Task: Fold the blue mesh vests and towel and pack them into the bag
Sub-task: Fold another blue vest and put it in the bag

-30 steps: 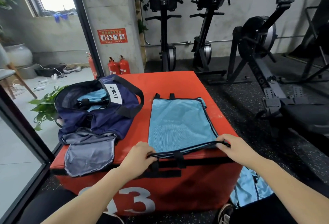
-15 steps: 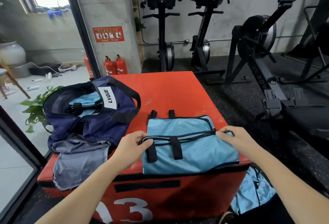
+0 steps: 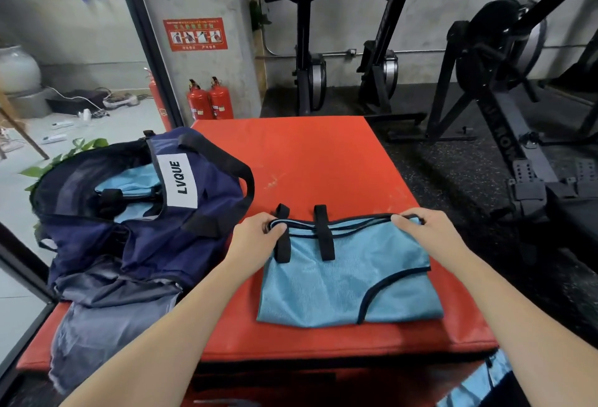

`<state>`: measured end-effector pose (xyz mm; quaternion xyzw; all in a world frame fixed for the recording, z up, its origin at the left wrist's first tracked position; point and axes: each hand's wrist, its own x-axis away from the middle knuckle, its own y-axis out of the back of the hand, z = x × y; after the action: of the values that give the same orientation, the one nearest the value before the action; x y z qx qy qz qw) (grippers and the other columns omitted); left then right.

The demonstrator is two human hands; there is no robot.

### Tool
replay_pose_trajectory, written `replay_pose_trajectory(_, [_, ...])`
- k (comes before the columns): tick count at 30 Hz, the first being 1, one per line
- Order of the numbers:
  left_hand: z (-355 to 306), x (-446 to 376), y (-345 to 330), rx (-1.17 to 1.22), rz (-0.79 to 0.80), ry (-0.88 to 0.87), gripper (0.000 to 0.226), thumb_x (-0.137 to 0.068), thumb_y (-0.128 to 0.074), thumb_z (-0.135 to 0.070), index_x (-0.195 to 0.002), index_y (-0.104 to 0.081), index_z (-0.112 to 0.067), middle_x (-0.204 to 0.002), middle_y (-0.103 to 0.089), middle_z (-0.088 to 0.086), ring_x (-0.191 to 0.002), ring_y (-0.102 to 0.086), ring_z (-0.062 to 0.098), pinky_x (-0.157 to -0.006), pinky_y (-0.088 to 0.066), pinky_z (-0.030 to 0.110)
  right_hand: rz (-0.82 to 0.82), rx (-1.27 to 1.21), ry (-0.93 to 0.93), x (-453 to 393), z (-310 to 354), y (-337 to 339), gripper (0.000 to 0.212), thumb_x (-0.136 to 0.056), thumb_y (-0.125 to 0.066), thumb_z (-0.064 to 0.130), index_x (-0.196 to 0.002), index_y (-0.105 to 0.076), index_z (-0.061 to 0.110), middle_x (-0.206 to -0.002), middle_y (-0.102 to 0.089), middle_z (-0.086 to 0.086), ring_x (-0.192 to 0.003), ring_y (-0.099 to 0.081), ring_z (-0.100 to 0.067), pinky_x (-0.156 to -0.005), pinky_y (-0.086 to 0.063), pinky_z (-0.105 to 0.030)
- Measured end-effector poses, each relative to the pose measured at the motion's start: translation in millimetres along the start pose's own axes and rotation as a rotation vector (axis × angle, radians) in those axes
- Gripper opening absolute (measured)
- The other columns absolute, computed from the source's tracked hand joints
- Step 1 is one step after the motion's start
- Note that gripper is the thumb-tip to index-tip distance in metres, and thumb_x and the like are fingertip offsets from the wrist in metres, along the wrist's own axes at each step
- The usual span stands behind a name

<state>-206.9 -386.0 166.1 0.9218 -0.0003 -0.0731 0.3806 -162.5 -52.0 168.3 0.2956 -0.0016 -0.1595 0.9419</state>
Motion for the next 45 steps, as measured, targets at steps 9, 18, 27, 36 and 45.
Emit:
replay_pose_trajectory(9, [21, -15, -29, -0.163, -0.101, 0.084, 0.023, -0.087, -0.07, -0.039, -0.097, -0.059, -0.022, -0.092, -0.055, -0.003, -0.083, -0.057, 0.019, -0.075, -0.048, 0.036, -0.035, 0.674, -0.001, -29, -26, -32, 0.041, -0.086, -0.068, 0.054, -0.118, -0.064, 0.028, -0.118, -0.06, 0.0, -0.114, -0.051, -0.028, -0.098, -0.04, -0.049])
replay_pose_trajectory(18, [1, 1, -36, -0.255, -0.11, -0.026, 0.043, -0.09, -0.061, -0.05, -0.125, -0.051, -0.026, -0.115, -0.051, -0.005, -0.099, -0.059, 0.022, -0.088, -0.046, 0.04, 0.183, 0.354, 0.154, 5, 46, -101, 0.044, -0.092, -0.059, 0.054, -0.123, -0.058, 0.023, -0.095, -0.066, 0.009, -0.094, -0.063, -0.016, -0.081, -0.053, -0.037])
replay_pose_trajectory(27, [-13, 3, -31, -0.1, -0.109, -0.008, 0.048, -0.085, -0.065, -0.021, -0.13, -0.05, -0.027, -0.121, -0.048, -0.003, -0.1, -0.059, 0.022, -0.085, -0.044, 0.032, 0.219, -0.028, -0.022, -4, 68, -120, 0.051, -0.091, -0.06, 0.055, -0.13, -0.054, 0.023, -0.115, -0.063, 0.003, -0.104, -0.06, -0.014, -0.078, -0.045, -0.025])
replay_pose_trajectory(36, [-18, -31, -30, 0.436, -0.208, 0.093, 0.038, -0.085, -0.073, -0.015, -0.119, -0.059, -0.026, -0.116, -0.06, -0.008, -0.092, -0.06, -0.004, -0.075, -0.044, 0.005, 0.476, -0.178, 0.036, -17, 57, -100, 0.071, -0.09, -0.071, 0.025, -0.147, -0.031, 0.038, -0.138, -0.052, 0.015, -0.131, -0.046, -0.005, -0.104, -0.039, -0.031])
replay_pose_trajectory(45, [5, -43, -41, -0.069, -0.197, 0.094, 0.014, -0.091, -0.061, -0.013, -0.096, -0.053, -0.024, -0.106, -0.048, -0.004, -0.082, -0.055, 0.021, -0.069, -0.043, 0.035, 0.222, 0.452, 0.264, -34, 29, -94, 0.017, -0.091, -0.068, 0.034, -0.108, -0.069, 0.03, -0.11, -0.069, 0.011, -0.108, -0.061, -0.018, -0.097, -0.046, -0.045])
